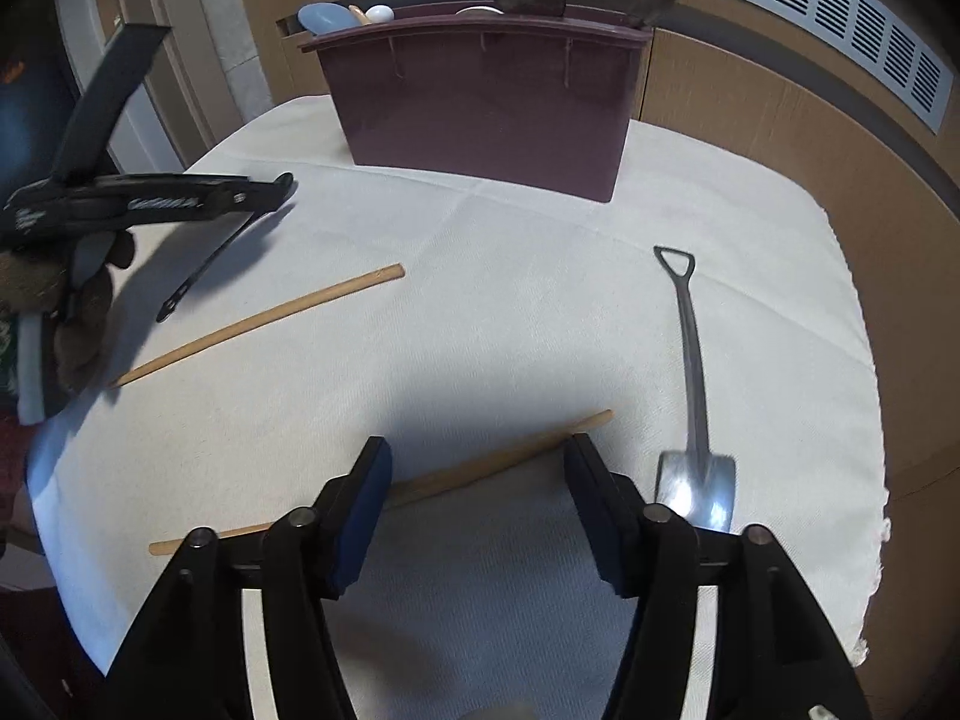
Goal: Organize utensils
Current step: 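Reach the left gripper to a metal spoon on the table and grasp it, then grasp the metal shovel spatula with the right gripper while the left gripper holds the spoon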
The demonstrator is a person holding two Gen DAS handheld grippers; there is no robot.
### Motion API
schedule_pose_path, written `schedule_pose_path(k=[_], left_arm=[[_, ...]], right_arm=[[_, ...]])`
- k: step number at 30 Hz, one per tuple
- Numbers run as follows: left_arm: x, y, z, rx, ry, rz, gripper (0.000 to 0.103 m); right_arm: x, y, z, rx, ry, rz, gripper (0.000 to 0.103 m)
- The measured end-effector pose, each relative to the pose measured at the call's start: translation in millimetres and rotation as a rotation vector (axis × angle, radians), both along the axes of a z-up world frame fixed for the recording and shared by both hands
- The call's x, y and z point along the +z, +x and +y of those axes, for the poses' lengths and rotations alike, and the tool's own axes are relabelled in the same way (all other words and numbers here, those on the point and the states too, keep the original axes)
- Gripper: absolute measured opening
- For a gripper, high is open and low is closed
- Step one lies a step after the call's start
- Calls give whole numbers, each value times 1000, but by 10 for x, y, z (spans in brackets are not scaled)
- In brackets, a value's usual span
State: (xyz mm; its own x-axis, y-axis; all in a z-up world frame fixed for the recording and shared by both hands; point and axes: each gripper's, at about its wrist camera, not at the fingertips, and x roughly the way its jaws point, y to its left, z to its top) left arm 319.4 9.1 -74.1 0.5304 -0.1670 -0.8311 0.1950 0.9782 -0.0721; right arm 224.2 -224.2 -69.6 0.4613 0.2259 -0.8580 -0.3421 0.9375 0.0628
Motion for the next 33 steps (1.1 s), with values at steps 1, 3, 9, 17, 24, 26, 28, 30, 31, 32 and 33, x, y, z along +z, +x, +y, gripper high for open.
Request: schedule_pose_path(k=[1,3,9,17,24,26,28,30,31,32,33], left_arm=[[-23,47,-20,6,26,6,37],[-55,97,-14,17,44,16,35],[-59,165,34,38,23,39,34],[120,-259,86,67,-53,-55,29],[585,-820,169,65,-166,-207,29],[654,-922,171,58,-177,-229,29],[670,-968,127,50,-185,-236,29],[656,-976,120,41,-195,-232,29],[659,-983,114,39,-201,-228,29],[655,-979,116,40,-201,-227,29],[659,-981,114,41,-200,-226,29]], right_arm=[[-4,-20,0,6,16,7,71],[-22,-36,9,0,52,18,79],[-63,-89,115,4,63,20,92],[160,-68,-115,20,74,-38,36],[222,157,-570,-151,-29,-70,39],[184,88,-579,-134,-36,-60,39],[132,11,-577,-123,-64,-63,39],[75,-19,-579,-132,-87,-61,39],[27,12,-565,-143,-94,-53,39],[5,29,-581,-152,-99,-46,39],[-10,44,-601,-155,-98,-38,39]])
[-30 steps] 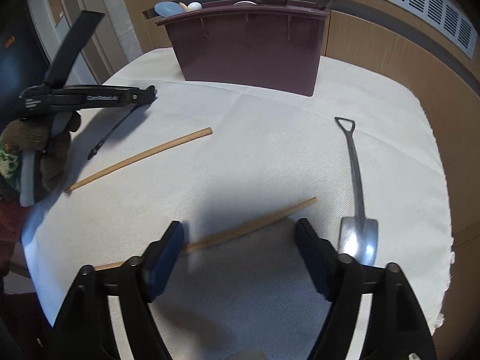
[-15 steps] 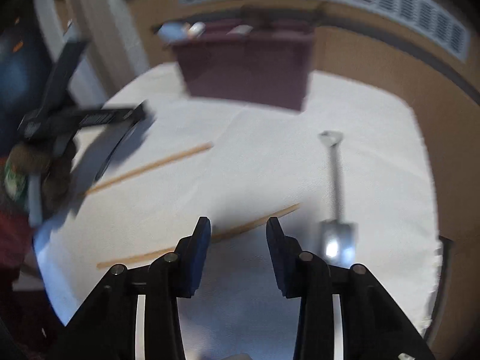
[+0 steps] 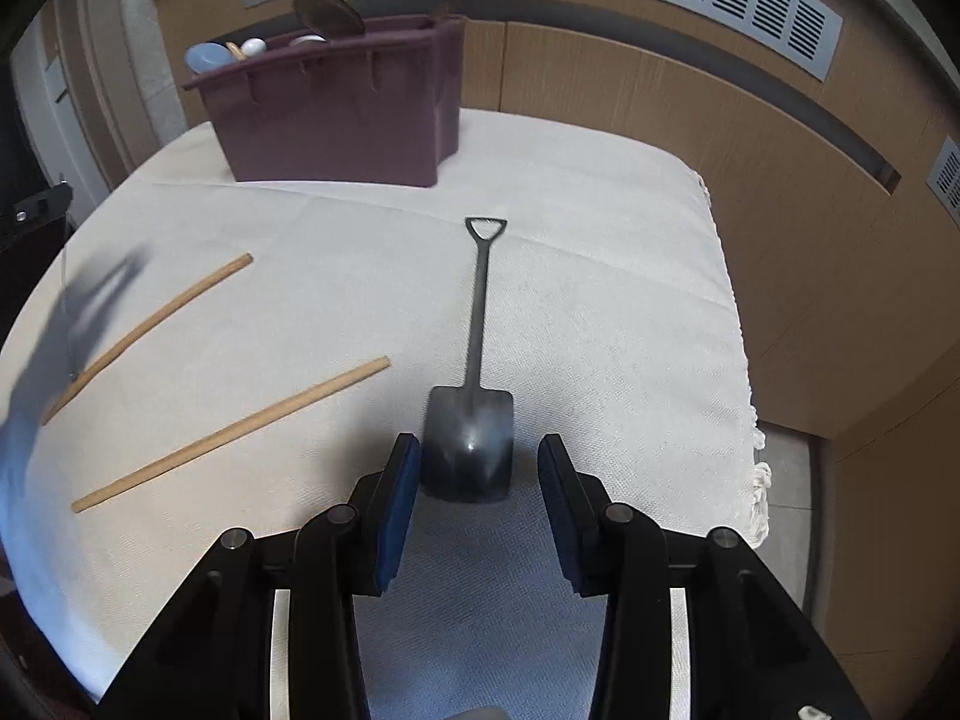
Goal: Organize utensils
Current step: 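Grasp the metal shovel spatula with the right gripper while the left gripper holds the spoon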
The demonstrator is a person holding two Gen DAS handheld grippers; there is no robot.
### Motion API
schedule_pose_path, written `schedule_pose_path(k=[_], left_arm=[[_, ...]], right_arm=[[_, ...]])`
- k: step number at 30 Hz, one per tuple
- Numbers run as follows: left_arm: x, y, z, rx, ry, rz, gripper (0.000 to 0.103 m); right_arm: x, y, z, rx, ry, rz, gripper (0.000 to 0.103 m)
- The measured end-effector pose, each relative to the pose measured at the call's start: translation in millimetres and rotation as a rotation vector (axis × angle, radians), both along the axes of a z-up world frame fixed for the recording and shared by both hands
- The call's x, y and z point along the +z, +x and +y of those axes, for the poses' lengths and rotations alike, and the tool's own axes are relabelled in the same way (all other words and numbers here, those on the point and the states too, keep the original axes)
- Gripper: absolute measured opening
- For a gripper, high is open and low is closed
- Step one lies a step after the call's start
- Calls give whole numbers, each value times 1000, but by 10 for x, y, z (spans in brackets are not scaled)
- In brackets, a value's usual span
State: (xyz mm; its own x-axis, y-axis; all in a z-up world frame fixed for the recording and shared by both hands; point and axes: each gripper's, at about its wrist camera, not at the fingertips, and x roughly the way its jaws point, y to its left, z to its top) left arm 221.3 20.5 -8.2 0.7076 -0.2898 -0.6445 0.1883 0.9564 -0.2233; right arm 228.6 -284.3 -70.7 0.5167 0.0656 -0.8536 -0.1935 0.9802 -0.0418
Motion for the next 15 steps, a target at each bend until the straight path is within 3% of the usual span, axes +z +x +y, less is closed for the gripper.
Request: schedule_pose_path(k=[7,12,15], left_arm=[[-25,-28,59,17,-13,17,29],[-18,-22,22,10,-6,19,29],[-11,-43,35,12,-10,19,29]], right_arm=[[82,24,60,37,10,-15,39],[191,331,71,35,51,-63,38],[81,631,94,24,64,-19,26]])
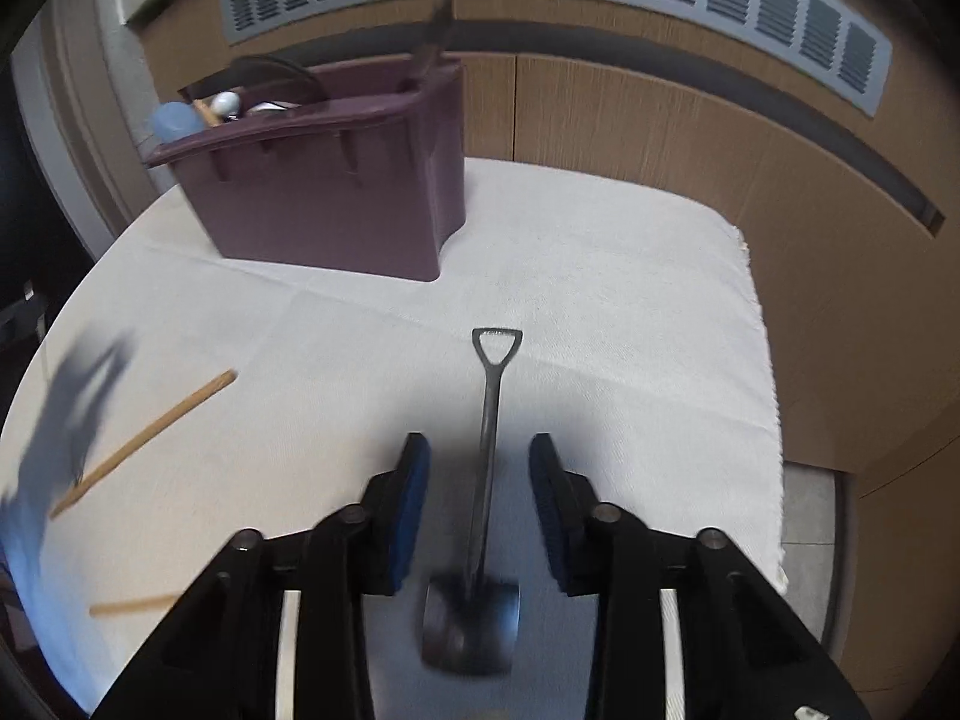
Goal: Organize utensils
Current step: 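Grasp the metal shovel spatula with the right gripper while the left gripper holds the spoon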
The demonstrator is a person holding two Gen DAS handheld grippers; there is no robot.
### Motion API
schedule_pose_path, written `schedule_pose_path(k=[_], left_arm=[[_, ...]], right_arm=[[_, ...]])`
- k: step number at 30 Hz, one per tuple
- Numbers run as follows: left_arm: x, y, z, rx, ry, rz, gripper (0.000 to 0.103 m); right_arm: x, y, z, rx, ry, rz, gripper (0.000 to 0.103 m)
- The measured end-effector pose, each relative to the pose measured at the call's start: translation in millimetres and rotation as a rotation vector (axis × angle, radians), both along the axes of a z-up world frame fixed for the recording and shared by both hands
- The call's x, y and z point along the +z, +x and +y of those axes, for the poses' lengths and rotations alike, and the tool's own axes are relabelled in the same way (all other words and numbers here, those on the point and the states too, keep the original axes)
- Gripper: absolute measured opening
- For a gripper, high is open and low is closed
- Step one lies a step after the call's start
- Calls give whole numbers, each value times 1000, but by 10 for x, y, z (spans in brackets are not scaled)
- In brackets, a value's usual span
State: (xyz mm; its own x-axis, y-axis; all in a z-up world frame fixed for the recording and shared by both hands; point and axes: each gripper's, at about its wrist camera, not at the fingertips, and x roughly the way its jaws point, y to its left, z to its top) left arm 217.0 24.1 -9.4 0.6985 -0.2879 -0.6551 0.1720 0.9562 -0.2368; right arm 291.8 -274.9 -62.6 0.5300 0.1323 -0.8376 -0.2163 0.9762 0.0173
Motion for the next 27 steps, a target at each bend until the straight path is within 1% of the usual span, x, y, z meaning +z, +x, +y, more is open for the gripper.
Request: schedule_pose_path(k=[2,3,4,5,7,15,21,27], left_arm=[[7,-11,22,5,-5,1,29],[9,-14,28,5,-7,1,29],[10,-17,34,5,-9,1,29],[12,-22,35,6,-9,0,29],[22,-34,27,4,-11,-2,29],[163,-142,-27,-13,-10,-35,29],[317,-218,-78,-23,-3,-69,29],[418,-242,-102,-19,0,-83,29]], right_arm=[[-101,114,39,-2,-33,29,21],[-98,119,52,-4,-37,6,18],[-101,121,81,0,-53,6,9],[-89,107,120,11,-73,3,6],[-32,41,141,12,-68,-10,5],[499,-456,55,3,101,-152,5],[735,-624,85,17,153,-235,3],[839,-613,107,23,182,-268,2]])
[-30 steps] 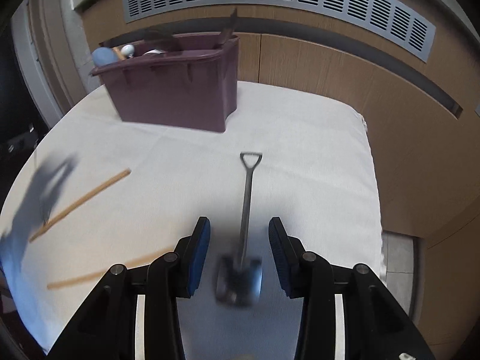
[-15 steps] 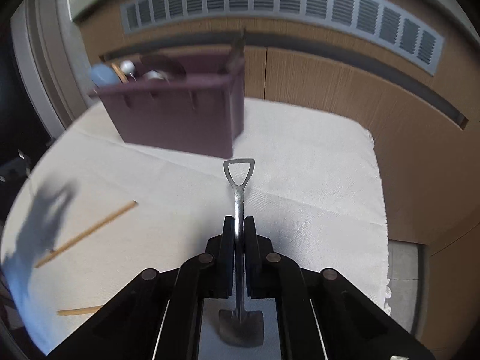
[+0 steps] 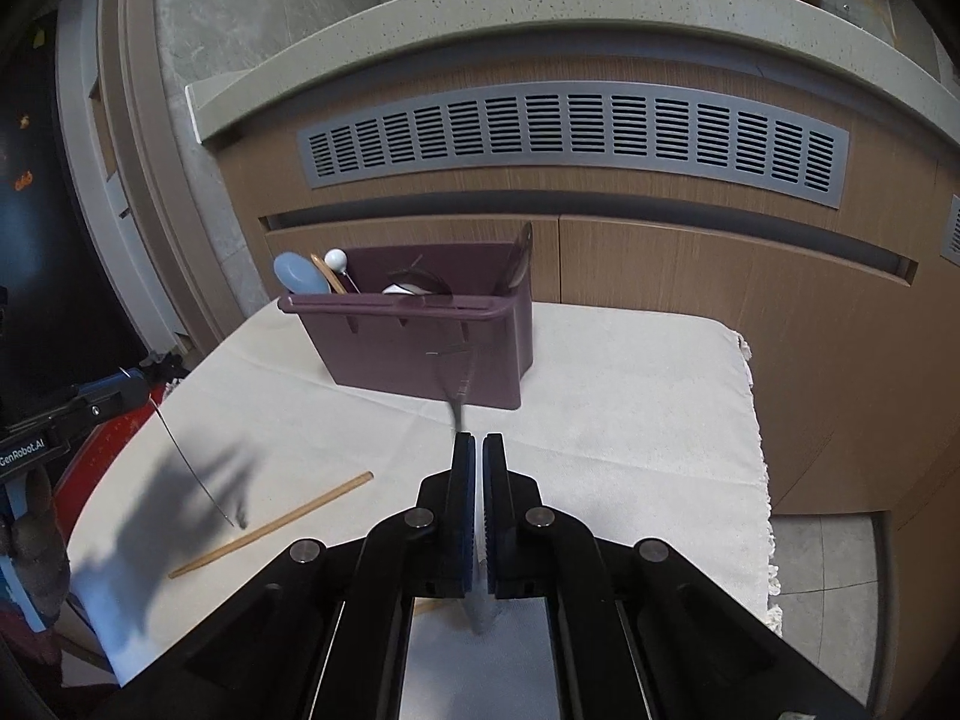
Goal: Organize utensils
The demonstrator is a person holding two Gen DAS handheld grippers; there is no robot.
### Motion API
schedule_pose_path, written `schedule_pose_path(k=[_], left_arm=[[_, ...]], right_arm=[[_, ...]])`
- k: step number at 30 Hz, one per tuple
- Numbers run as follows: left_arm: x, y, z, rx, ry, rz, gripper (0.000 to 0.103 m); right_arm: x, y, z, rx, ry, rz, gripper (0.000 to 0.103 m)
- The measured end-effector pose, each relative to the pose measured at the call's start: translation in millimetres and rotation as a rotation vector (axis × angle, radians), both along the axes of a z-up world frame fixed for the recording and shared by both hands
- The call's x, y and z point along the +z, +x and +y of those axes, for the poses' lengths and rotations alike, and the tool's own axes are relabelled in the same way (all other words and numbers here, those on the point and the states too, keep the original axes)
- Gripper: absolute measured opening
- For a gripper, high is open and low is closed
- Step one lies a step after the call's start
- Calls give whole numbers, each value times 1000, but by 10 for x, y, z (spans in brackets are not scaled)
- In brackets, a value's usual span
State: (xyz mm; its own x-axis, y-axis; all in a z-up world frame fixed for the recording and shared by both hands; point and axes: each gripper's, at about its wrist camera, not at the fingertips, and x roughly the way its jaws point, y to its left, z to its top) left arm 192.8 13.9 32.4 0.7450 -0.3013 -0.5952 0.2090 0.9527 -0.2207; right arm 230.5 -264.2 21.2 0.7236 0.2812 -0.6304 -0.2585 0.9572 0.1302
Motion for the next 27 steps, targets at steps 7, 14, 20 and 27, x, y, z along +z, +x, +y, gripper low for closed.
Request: schedule_pose_path(k=[7,14,20,27], left_arm=[[52,-19,-29,-2,6,-8,29],[-35,42,23,13,-8,28,29],[-104,41,100,24,-34,49,29],[-162,88,80,2,-41,68,29]], right_arm=[[-83,129,63,82,-34,71,5],[-554,394,300,226,-159,203,8],[-696,290,221,262,-179,265,11],[-940,-216,30,230,-211,249,33]])
